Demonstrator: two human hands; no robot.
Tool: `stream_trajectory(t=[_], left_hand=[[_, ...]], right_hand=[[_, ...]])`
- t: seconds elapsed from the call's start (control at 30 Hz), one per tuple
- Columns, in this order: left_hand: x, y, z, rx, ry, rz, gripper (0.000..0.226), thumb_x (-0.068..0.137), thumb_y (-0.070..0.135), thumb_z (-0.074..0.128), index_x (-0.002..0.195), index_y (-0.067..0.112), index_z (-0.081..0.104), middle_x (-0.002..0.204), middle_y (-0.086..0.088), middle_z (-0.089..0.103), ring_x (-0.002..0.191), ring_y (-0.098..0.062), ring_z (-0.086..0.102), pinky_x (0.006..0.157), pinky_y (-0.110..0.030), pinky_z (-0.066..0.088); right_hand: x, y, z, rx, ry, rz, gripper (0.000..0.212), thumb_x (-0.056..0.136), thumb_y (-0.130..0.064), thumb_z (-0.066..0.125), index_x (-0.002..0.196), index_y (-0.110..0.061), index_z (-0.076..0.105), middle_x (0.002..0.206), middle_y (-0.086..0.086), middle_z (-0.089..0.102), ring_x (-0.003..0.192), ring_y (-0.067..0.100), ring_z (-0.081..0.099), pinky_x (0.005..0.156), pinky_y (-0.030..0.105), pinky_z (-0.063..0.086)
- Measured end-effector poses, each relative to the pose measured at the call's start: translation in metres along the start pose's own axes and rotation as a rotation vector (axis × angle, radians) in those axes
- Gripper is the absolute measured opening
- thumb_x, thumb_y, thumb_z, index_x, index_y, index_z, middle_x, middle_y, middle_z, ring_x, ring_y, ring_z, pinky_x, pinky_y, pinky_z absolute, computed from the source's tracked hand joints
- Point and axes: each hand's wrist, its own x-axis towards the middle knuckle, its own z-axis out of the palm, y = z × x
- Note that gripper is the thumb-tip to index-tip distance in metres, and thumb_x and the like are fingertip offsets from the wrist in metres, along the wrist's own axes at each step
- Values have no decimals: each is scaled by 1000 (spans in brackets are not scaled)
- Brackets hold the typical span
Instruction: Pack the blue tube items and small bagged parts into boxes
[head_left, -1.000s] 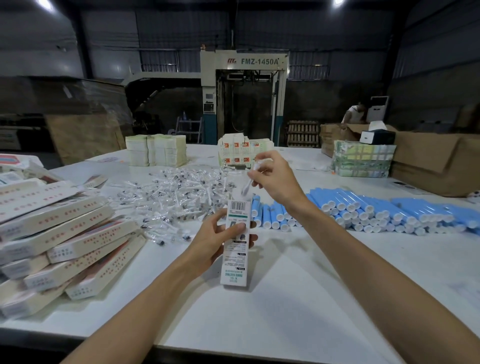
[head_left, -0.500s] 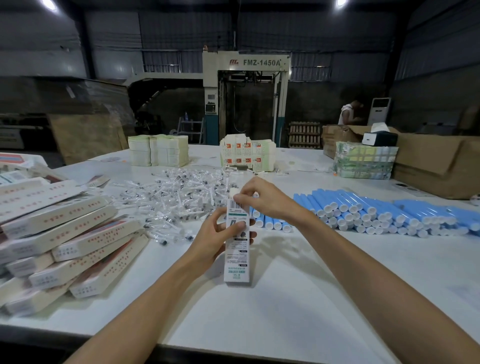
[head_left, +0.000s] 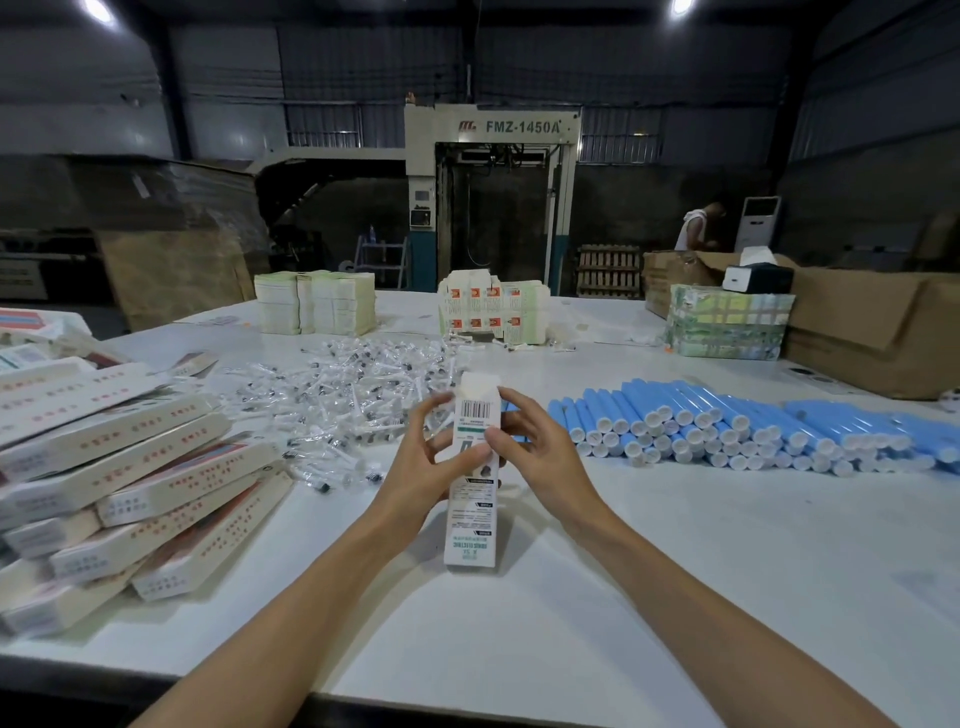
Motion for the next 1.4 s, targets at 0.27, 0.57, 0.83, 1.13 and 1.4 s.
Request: stream_trajectory(t=[0.27, 0.57, 0.83, 1.13, 1.4], left_hand=[[1, 8, 8, 224, -10, 143, 71, 95, 29, 84, 153, 50, 49, 135, 7, 73, 126, -7, 67, 86, -30, 64], [25, 18, 14, 298, -128, 25, 57, 90, 24, 89, 134, 50, 64, 114, -6, 81, 106, -27, 79, 82, -42, 67], [18, -9, 19, 161, -52, -42, 52, 92, 17, 87, 137, 35, 67, 111, -13, 82, 101, -33, 80, 77, -35, 64], [7, -2, 26, 195, -138, -30, 57, 91, 22, 86, 139, 41, 63, 112, -10, 82, 101, -28, 79, 78, -32, 63], [5, -3, 30, 160, -145, -48, 63, 93, 14, 85, 143, 40, 56, 112, -9, 82, 98, -27, 80, 77, -31, 63]], right_hand=[[0, -2, -3, 57, -54, -1, 38, 107, -25, 59, 143, -37, 57, 121, -6, 72, 112, 10, 68, 90, 22, 54], [8, 8, -23, -28, -18, 62, 17, 107, -17, 57, 117, -30, 61, 107, -11, 74, 100, 9, 70, 84, 26, 55], [6, 14, -26, -104, -41, 85, 15, 108, -31, 57, 116, -21, 65, 104, 5, 74, 89, 12, 67, 79, 28, 53], [11, 9, -33, 58, 116, 217, 16, 110, -28, 52, 115, -21, 65, 90, 2, 79, 81, 20, 74, 68, 28, 59], [12, 5, -47, -27, 83, 50, 17, 105, -12, 61, 116, -9, 74, 96, 9, 79, 87, 33, 74, 73, 41, 60]])
